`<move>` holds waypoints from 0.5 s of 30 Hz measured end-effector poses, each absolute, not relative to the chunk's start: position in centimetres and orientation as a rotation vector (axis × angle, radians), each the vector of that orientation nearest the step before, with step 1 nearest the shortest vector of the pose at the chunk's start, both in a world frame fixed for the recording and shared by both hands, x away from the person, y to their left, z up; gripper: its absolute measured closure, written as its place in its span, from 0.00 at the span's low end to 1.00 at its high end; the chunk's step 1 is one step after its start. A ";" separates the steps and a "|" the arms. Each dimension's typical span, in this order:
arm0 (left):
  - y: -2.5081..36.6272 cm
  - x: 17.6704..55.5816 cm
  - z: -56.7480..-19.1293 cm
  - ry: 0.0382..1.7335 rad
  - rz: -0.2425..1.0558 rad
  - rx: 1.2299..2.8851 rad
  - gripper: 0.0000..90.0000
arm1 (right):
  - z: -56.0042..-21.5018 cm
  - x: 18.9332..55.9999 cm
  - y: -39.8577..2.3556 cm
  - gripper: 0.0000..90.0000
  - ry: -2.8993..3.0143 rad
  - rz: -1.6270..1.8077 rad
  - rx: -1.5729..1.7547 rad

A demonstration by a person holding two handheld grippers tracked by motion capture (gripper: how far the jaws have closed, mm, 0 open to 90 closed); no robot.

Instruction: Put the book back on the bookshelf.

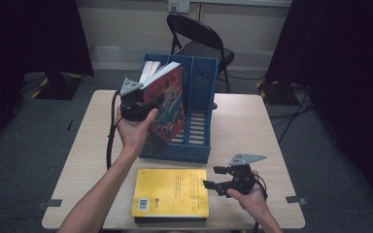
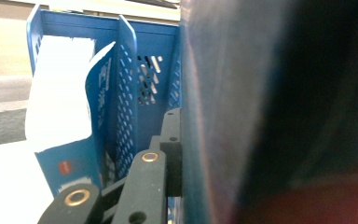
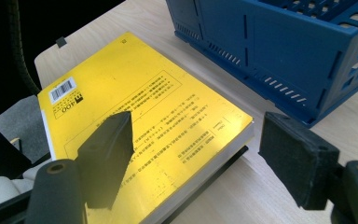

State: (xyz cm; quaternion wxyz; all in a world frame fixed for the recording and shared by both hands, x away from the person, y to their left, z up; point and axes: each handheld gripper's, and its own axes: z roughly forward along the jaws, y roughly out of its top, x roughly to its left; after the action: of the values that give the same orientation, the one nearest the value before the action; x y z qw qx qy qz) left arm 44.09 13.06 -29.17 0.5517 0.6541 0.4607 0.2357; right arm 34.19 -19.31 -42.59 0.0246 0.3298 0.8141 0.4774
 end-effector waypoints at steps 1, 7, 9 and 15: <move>13.0 44.3 -29.1 1.095 0.561 1.552 0.83 | -42.6 34.2 -19.3 0.28 2.519 1.479 1.018; 12.7 45.6 -29.2 1.132 0.567 1.517 0.83 | -42.8 34.2 -19.2 0.28 2.527 1.476 1.020; 12.4 45.9 -29.2 1.134 0.577 1.516 0.83 | -42.8 34.2 -19.1 0.28 2.534 1.473 1.019; 11.7 46.8 -28.8 1.139 0.595 1.511 0.83 | -42.8 34.1 -19.2 0.28 2.532 1.481 1.016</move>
State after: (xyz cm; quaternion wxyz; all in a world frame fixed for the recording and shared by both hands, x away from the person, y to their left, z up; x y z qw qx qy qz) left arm 46.76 11.74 -28.82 0.5472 0.6375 0.4807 0.2510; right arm 34.05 -19.16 -42.76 0.0189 0.3272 0.8155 0.4770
